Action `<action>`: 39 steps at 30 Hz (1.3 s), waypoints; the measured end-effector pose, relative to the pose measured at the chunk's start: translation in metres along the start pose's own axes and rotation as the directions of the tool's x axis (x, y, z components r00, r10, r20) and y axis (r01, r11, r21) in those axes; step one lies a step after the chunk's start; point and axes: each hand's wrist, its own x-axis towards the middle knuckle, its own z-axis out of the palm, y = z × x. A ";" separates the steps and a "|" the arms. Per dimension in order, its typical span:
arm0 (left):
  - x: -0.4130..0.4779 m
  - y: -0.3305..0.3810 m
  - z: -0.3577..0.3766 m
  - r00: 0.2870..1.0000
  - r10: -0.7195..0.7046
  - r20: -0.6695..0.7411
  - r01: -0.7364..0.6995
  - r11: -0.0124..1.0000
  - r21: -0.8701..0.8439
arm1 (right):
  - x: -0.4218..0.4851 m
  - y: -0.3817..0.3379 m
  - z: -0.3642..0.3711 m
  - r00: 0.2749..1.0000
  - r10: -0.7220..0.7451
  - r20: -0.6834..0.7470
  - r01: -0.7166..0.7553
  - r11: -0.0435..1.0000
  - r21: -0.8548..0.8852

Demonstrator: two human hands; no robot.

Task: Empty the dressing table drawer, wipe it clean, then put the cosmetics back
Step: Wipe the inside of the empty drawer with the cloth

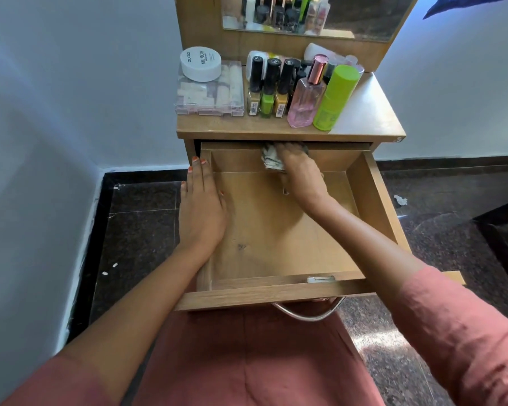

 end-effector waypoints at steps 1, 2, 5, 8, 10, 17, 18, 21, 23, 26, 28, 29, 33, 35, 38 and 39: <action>0.000 0.000 0.000 1.000 0.001 -0.003 -0.001 1.000 -0.002 | 0.002 -0.002 0.001 1.000 0.003 -0.009 -0.003 1.000 0.003; 0.000 0.000 0.000 1.000 0.001 -0.005 -0.001 1.000 -0.001 | 0.004 -0.005 0.003 1.000 0.004 -0.017 -0.004 1.000 0.007; 0.001 0.000 0.000 1.000 -0.002 -0.011 0.002 1.000 0.004 | 0.010 -0.022 0.008 1.000 -0.016 -0.020 0.016 0.999 0.039; 0.000 0.000 0.001 1.000 0.002 -0.015 -0.002 1.000 -0.001 | 0.015 -0.051 0.016 0.991 -0.130 -0.026 0.132 0.987 0.094; 0.001 0.000 0.001 1.000 0.004 -0.012 -0.004 1.000 -0.001 | 0.022 -0.071 0.019 0.983 -0.184 0.000 0.182 0.975 0.128; 0.003 -0.001 0.004 0.999 0.008 -0.032 -0.009 1.000 -0.019 | 0.034 -0.074 0.011 0.953 -0.289 0.092 0.276 0.952 0.132; 0.003 -0.002 0.003 0.999 0.009 -0.036 -0.010 1.000 -0.019 | 0.032 -0.073 0.011 0.947 -0.306 0.093 0.293 0.947 0.133; 0.002 -0.001 0.002 1.000 0.013 -0.028 -0.013 1.000 -0.003 | 0.030 -0.073 0.016 0.943 -0.325 0.070 0.314 0.940 0.134; 0.001 -0.001 0.001 1.000 0.007 -0.016 -0.006 1.000 0.021 | 0.028 -0.069 0.020 0.945 -0.318 0.079 0.312 0.947 0.082; 0.001 -0.002 0.001 1.000 -0.005 -0.016 0.006 0.999 0.035 | 0.025 -0.053 0.018 0.950 -0.287 0.126 0.288 0.958 0.011; 0.002 -0.003 0.001 1.000 -0.005 -0.007 0.005 0.999 0.048 | 0.021 -0.036 0.013 0.961 -0.246 0.128 0.248 0.969 0.000; 0.002 -0.003 0.001 1.000 -0.005 -0.001 0.005 0.999 0.051 | 0.019 -0.025 0.009 0.966 -0.231 0.119 0.233 0.973 -0.003; 0.000 -0.002 0.001 1.000 -0.009 0.004 0.008 0.998 0.055 | 0.006 0.019 -0.006 0.992 -0.088 0.090 0.090 0.996 -0.013; 0.000 -0.002 0.001 1.000 -0.006 0.005 0.006 0.998 0.059 | 0.001 0.047 -0.013 0.994 0.045 0.102 -0.041 0.998 -0.042; 0.000 -0.002 0.001 1.000 -0.010 0.007 0.010 0.999 0.052 | -0.010 0.080 -0.023 0.979 0.197 0.053 -0.192 0.977 -0.095; 0.000 -0.001 0.001 1.000 -0.010 0.005 0.010 0.999 0.048 | -0.012 0.083 -0.025 0.975 0.222 0.020 -0.218 0.969 -0.117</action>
